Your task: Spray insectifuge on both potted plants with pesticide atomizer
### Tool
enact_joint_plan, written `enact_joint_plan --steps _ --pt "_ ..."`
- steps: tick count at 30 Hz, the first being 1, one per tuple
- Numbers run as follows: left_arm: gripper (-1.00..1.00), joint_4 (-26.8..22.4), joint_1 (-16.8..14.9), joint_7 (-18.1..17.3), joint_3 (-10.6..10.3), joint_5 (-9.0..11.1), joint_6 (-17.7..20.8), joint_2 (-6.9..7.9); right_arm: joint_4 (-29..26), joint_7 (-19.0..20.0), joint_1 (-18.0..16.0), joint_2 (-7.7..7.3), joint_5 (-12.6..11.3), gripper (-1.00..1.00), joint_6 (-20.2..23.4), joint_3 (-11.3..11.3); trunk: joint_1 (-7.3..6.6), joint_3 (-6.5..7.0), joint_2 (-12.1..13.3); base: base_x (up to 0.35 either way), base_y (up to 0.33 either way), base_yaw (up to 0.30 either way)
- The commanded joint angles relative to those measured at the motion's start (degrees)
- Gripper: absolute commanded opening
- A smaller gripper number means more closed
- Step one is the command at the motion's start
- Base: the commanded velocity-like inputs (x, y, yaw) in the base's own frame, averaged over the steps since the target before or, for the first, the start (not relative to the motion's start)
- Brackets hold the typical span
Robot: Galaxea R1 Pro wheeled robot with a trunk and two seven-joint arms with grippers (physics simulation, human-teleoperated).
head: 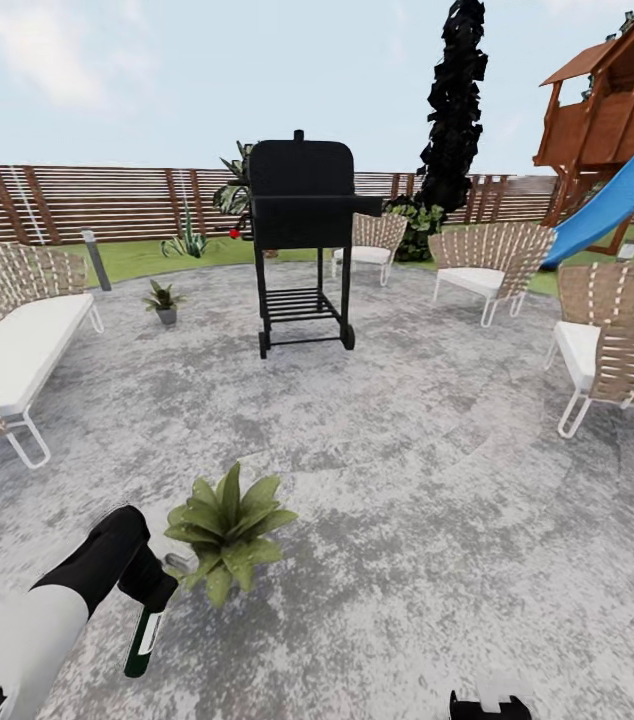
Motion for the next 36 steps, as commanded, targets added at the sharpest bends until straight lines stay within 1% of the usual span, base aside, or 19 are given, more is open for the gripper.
enact_joint_plan --steps 1,4,7,12,14,18,20,25,27,31,34,36 --pt "-1.0 -0.1 0.6 -0.6 -0.2 -0.5 0.2 0.07 0.0 -0.2 0.0 0.01 -0.3 1.0 -0.1 0.5 0.01 -0.05 0.0 0.175 -0.215 0.0" --pt "-1.0 -0.1 1.7 -0.6 -0.2 -0.5 0.0 0.22 0.0 -0.2 0.0 0.23 -0.4 1.0 -0.1 0.5 0.01 -0.05 0.0 0.159 -0.229 0.0" --pt "-1.0 -0.1 1.9 -0.6 -0.2 -0.6 0.0 0.22 0.0 -0.4 0.0 0.36 -0.5 1.0 -0.1 0.5 0.01 -0.06 0.0 0.061 -0.256 0.011" --pt "-1.0 0.1 2.1 -0.6 -0.1 -0.5 0.0 0.32 0.0 -0.4 0.0 0.5 -0.5 1.0 -0.1 0.5 0.01 -0.17 0.0 -0.003 -0.106 0.177" --pt "-1.0 1.0 2.1 -0.6 -0.1 -0.4 0.0 0.38 0.0 -0.4 0.0 0.51 -0.5 1.0 -0.1 0.5 0.01 -0.23 0.0 -0.001 -0.013 0.242" --pt "-1.0 4.7 2.1 -0.4 0.1 -0.6 -0.3 0.64 0.0 -0.4 0.0 0.5 -0.5 1.0 -0.1 0.5 0.01 -0.36 0.0 0.0 -0.003 0.25" --pt "-1.0 5.3 2.1 -0.4 0.1 -0.6 -0.4 0.66 0.0 -0.4 0.0 0.51 -0.5 1.0 -0.1 0.5 0.01 -0.43 0.0 0.0 0.0 0.251" --pt "-1.0 5.6 2.1 -0.3 0.1 -0.2 -0.5 -0.25 0.0 -0.4 0.0 0.44 -0.5 1.0 -0.1 0.4 0.01 -0.53 0.0 0.0 0.0 0.153" --pt "-1.0 5.5 2.1 -0.2 0.2 -0.3 -0.5 -1.6 0.0 -0.4 0.0 0.43 -0.5 1.0 -0.1 0.4 0.01 -0.53 0.0 0.0 0.0 0.012" --pt "-1.0 5.1 2.1 -0.1 0.2 -0.4 -0.5 -3.55 0.0 -0.4 0.0 0.43 -0.5 1.0 -0.1 0.4 0.01 -0.54 0.0 0.0 0.0 0.003" --pt "-1.0 4.8 2.1 0.1 0.3 -0.4 -0.6 -4.21 0.0 -0.4 0.0 0.43 -0.5 1.0 -0.1 0.4 0.01 -0.54 0.0 0.0 0.0 0.0" --pt "-1.0 4.7 2.1 0.3 0.4 -0.4 -0.6 -4.05 0.0 -0.3 0.0 0.43 -0.5 1.0 -0.1 0.4 0.01 -0.54 0.0 0.0 0.0 0.0"
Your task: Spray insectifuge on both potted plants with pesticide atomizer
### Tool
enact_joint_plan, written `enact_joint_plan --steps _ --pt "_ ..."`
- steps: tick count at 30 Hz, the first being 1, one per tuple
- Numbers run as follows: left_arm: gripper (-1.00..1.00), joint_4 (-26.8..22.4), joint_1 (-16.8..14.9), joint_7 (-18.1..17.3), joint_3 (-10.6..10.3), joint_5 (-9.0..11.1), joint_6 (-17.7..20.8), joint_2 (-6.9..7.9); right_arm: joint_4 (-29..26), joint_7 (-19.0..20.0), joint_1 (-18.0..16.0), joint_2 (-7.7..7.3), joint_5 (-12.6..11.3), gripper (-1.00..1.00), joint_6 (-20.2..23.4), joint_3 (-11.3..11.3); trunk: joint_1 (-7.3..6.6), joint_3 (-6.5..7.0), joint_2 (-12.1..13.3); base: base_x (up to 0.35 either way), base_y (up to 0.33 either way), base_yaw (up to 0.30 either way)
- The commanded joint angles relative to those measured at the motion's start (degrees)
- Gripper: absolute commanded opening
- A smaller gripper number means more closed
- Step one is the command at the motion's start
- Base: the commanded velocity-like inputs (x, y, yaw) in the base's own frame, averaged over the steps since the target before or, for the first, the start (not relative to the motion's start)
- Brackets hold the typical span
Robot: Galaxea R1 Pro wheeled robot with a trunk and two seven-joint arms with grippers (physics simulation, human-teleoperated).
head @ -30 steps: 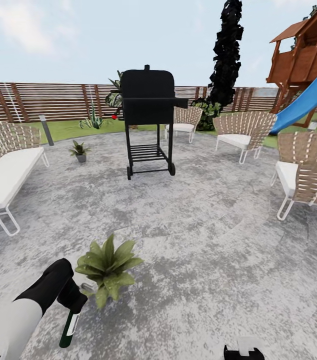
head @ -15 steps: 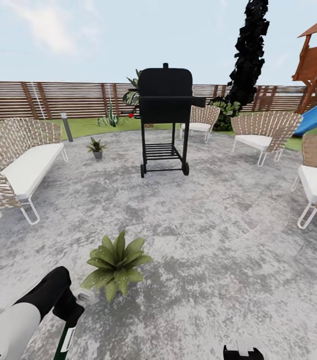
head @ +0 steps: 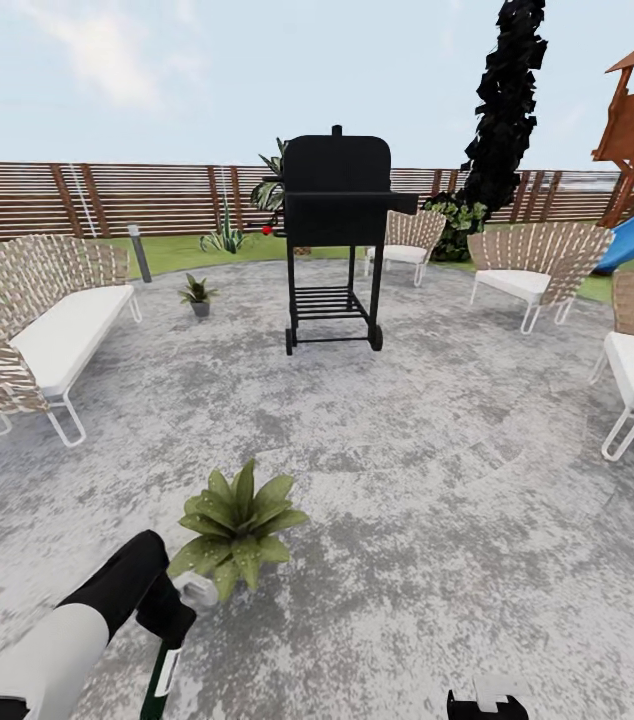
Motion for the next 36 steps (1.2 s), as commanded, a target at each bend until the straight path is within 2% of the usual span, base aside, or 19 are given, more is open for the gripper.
enact_joint_plan --steps 1,3,4,6,9,12,13,18,19,20,22,25,36 --pt "-1.0 -0.2 0.0 -0.7 -0.2 -0.4 0.3 0.32 0.0 -0.2 0.0 -0.01 -0.3 1.0 -0.1 0.5 -0.01 -0.05 0.0 0.0 0.0 0.0" --pt "-1.0 -0.4 -0.2 -1.0 -0.3 -0.3 0.4 0.85 0.0 -0.2 0.0 -0.01 -0.3 1.0 -0.1 0.5 -0.01 -0.05 0.0 0.0 0.0 0.0" --pt "-1.0 -0.8 -0.5 -1.4 -0.3 -0.3 0.6 1.61 0.0 -0.2 0.0 -0.01 -0.3 1.0 -0.1 0.5 -0.01 -0.05 0.0 0.0 0.0 0.0" --pt "-1.0 -1.3 -1.2 -4.0 -0.4 -0.4 0.9 2.89 0.0 -0.2 0.0 -0.07 -0.3 1.0 -0.1 0.5 -0.01 -0.05 0.0 0.0 0.0 0.0" --pt "-1.0 -1.4 -6.0 -10.0 -0.9 -1.4 1.0 3.87 0.0 -0.3 0.0 -0.1 -0.3 1.0 -0.1 0.5 -0.01 -0.05 0.0 0.0 0.0 0.0" --pt "-1.0 -1.4 -9.0 -11.7 -1.0 -3.5 1.1 4.08 0.0 -0.3 0.0 -0.1 -0.3 1.0 -0.1 0.5 -0.01 -0.05 0.0 0.0 0.0 0.056" --pt "-1.0 -1.3 -10.5 -12.8 -1.0 -4.9 1.1 4.1 0.0 -0.3 0.0 -0.1 -0.4 1.0 -0.1 0.5 -0.01 -0.05 0.0 0.0 0.0 0.2" --pt "-1.0 -1.4 -13.2 -17.2 -1.1 -7.7 1.1 4.17 0.0 -0.3 0.0 -0.1 -0.4 1.0 -0.1 0.5 -0.01 -0.05 0.0 0.0 0.0 0.25" --pt "-1.0 -1.4 -13.4 -17.7 -1.1 -8.6 1.1 4.1 0.0 -0.3 0.0 -0.1 -0.4 1.0 -0.1 0.5 -0.01 -0.05 0.0 0.0 0.0 0.267" --pt "-1.0 -1.3 -13.6 -18.2 -1.1 -10.8 1.2 3.86 0.0 -0.4 0.0 -0.1 -0.4 1.0 -0.1 0.5 -0.01 -0.05 0.0 0.0 0.0 0.269" --pt "-1.0 -1.3 -13.6 -18.4 -1.1 -12.5 1.5 3.58 0.0 -0.4 0.0 -0.1 -0.4 1.0 -0.1 0.5 -0.01 -0.05 0.0 0.035 -0.004 0.258" --pt "-1.0 -1.3 -13.4 -18.6 -1.0 -13.7 2.1 3.37 0.0 -0.3 0.0 -0.19 -0.3 1.0 -0.1 0.5 -0.01 -0.05 0.0 0.187 -0.085 0.116" --pt "-1.0 -1.3 -13.0 -18.6 -1.0 -13.9 2.2 3.32 1.5 -0.2 0.0 -0.41 -0.3 1.0 -0.2 0.5 -0.01 -0.05 0.0 0.26 -0.171 0.006"
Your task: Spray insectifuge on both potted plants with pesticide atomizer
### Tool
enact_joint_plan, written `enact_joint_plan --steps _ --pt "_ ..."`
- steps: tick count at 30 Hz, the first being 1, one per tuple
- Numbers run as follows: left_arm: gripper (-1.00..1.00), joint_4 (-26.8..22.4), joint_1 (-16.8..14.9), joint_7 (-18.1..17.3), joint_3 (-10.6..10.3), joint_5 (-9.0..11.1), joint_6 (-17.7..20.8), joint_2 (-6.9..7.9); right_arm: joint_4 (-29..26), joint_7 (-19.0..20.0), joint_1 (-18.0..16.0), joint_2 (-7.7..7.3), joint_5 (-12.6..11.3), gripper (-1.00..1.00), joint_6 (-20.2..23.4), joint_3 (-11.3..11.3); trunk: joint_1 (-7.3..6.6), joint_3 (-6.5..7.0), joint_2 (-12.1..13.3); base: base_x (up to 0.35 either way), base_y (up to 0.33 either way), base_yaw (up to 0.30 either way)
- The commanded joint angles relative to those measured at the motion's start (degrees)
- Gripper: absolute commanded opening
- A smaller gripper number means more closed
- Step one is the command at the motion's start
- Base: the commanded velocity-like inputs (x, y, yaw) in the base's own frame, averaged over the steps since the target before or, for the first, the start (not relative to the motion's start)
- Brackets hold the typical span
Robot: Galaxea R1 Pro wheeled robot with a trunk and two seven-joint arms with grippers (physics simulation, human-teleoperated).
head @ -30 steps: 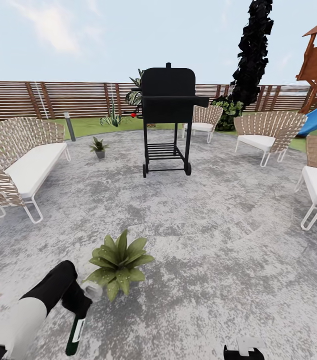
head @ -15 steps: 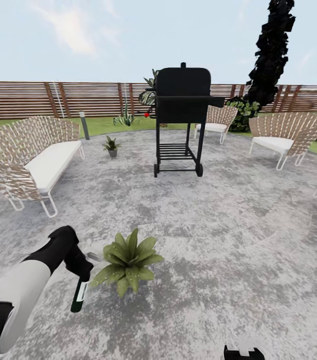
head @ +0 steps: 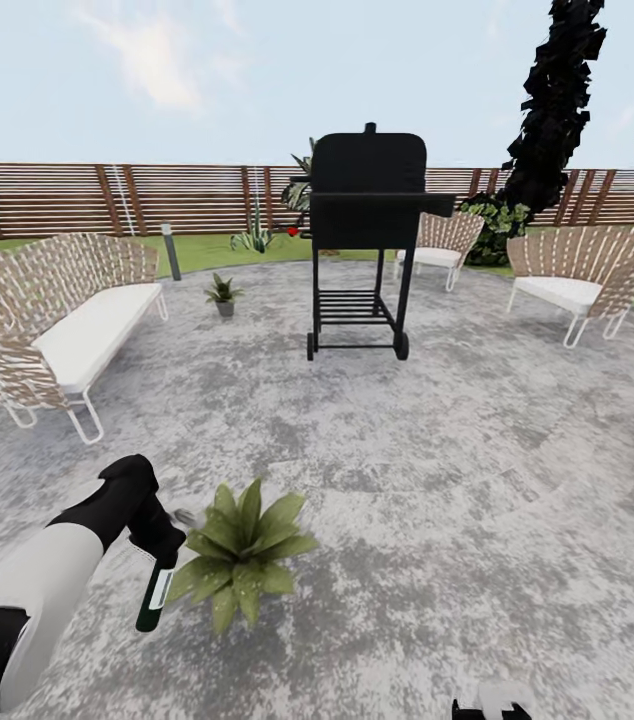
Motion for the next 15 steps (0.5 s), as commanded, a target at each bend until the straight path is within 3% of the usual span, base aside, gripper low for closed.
enact_joint_plan --steps 1,5,15 --pt "-1.0 -0.1 0.0 -0.6 -0.2 -0.4 0.5 0.04 0.0 -0.2 0.0 0.09 -0.3 1.0 -0.1 0.5 0.01 -0.06 0.0 0.211 -0.208 0.0" --pt "-1.0 -0.1 0.1 -0.6 -0.3 -0.5 0.5 0.04 0.0 -0.4 0.0 0.38 -0.4 1.0 -0.1 0.4 0.01 -0.06 0.0 0.145 -0.236 0.101" --pt "-1.0 -0.1 0.0 -0.6 -0.3 -0.5 1.4 0.04 0.0 -0.5 0.0 0.39 -0.3 1.0 -0.1 0.4 0.01 -0.06 0.0 0.012 -0.27 0.27"
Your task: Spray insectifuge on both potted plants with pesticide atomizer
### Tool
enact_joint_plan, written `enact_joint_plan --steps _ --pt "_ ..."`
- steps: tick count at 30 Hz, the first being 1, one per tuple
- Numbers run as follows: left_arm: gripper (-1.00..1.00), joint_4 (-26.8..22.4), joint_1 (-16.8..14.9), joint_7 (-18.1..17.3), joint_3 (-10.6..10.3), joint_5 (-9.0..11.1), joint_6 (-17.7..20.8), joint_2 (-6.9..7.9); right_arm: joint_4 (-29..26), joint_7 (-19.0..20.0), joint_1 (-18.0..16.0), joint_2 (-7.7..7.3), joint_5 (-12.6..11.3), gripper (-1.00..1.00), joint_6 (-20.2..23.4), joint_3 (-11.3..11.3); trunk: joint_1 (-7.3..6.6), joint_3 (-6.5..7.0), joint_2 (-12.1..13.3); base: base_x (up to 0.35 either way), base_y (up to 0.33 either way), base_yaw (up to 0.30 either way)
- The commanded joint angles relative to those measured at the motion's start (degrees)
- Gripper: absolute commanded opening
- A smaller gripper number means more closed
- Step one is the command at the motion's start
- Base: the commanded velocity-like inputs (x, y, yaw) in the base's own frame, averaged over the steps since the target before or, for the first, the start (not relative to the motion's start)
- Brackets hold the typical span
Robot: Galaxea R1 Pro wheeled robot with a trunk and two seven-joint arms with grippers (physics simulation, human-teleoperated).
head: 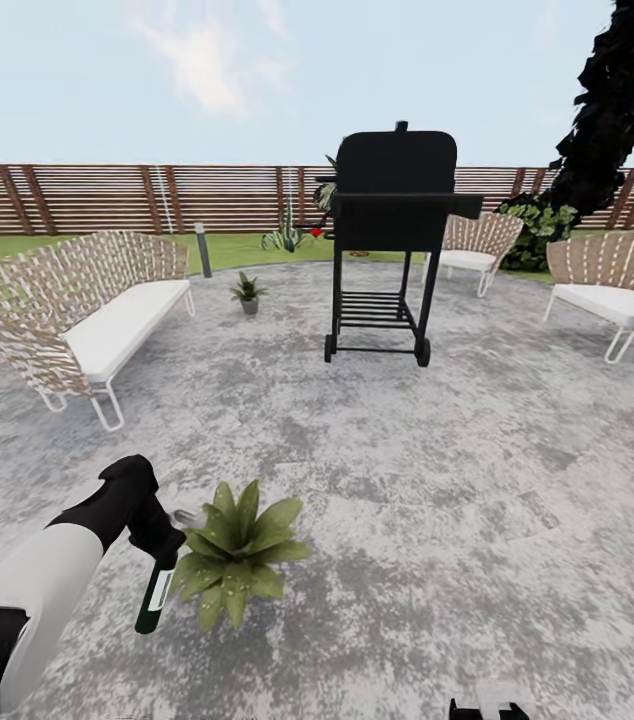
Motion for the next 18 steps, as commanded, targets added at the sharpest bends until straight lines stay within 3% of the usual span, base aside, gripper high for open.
enact_joint_plan --steps 1,7,18 --pt "-1.0 -0.1 0.0 -0.6 -0.2 -0.4 0.6 0.02 0.0 -0.2 0.0 -0.01 -0.3 1.0 -0.1 0.5 -0.01 -0.06 0.0 0.049 -0.271 0.278" --pt "-1.0 -0.1 0.0 -0.6 -0.2 -0.4 0.6 0.02 0.0 -0.2 0.0 -0.01 -0.3 1.0 -0.1 0.5 -0.01 -0.06 0.0 0.082 -0.272 0.267" --pt "-1.0 -0.1 0.1 -0.6 -0.3 -0.4 0.6 0.02 0.0 -0.2 0.0 -0.01 -0.3 1.0 -0.1 0.5 -0.01 -0.06 0.0 -0.008 -0.269 0.067"
